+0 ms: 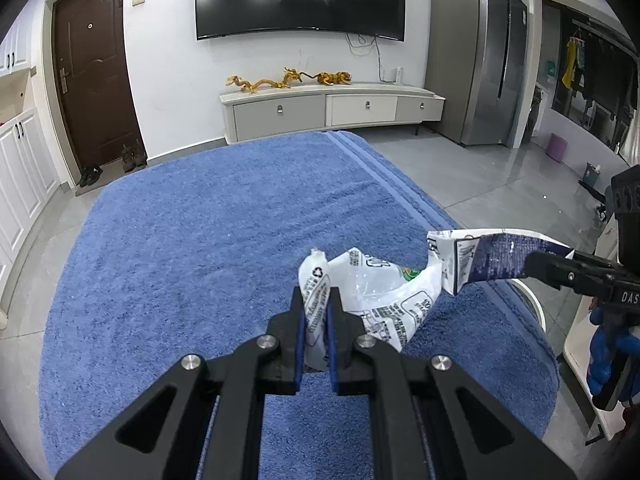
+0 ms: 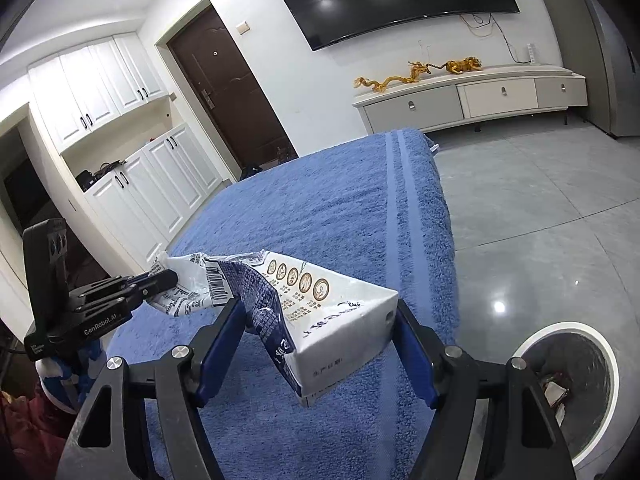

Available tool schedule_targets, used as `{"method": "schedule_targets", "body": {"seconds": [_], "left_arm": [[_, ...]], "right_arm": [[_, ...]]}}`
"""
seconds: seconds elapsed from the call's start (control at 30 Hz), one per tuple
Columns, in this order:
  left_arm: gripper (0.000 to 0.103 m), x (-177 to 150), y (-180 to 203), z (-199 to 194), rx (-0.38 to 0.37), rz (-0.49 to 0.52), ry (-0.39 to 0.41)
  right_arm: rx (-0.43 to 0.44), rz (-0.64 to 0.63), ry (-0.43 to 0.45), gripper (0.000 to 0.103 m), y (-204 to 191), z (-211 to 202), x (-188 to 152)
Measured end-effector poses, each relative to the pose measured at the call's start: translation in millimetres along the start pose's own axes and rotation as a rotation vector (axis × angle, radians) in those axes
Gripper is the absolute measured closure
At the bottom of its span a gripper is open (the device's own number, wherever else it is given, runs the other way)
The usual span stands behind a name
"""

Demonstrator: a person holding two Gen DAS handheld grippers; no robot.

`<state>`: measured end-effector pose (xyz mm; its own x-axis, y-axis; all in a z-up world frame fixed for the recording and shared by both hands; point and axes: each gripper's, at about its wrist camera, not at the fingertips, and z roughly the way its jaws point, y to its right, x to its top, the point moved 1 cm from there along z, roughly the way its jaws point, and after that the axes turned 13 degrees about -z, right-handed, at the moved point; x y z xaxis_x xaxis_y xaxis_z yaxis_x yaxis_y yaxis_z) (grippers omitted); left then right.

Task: Collect trash
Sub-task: 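Lift both items and carry them toward the bin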

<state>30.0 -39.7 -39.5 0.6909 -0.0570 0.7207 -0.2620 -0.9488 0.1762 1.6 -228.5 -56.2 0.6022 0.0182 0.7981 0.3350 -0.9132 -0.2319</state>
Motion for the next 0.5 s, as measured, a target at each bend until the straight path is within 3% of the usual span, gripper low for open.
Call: {"method": "schedule_targets", "body": {"seconds": [0.5], "left_arm": [[0.095, -1.6, -5.7, 4.5, 0.008, -0.006, -0.007]], "right_arm": [[0.009, 0.005, 0.001, 0.033, -4.0, -1.8, 0.8]]}}
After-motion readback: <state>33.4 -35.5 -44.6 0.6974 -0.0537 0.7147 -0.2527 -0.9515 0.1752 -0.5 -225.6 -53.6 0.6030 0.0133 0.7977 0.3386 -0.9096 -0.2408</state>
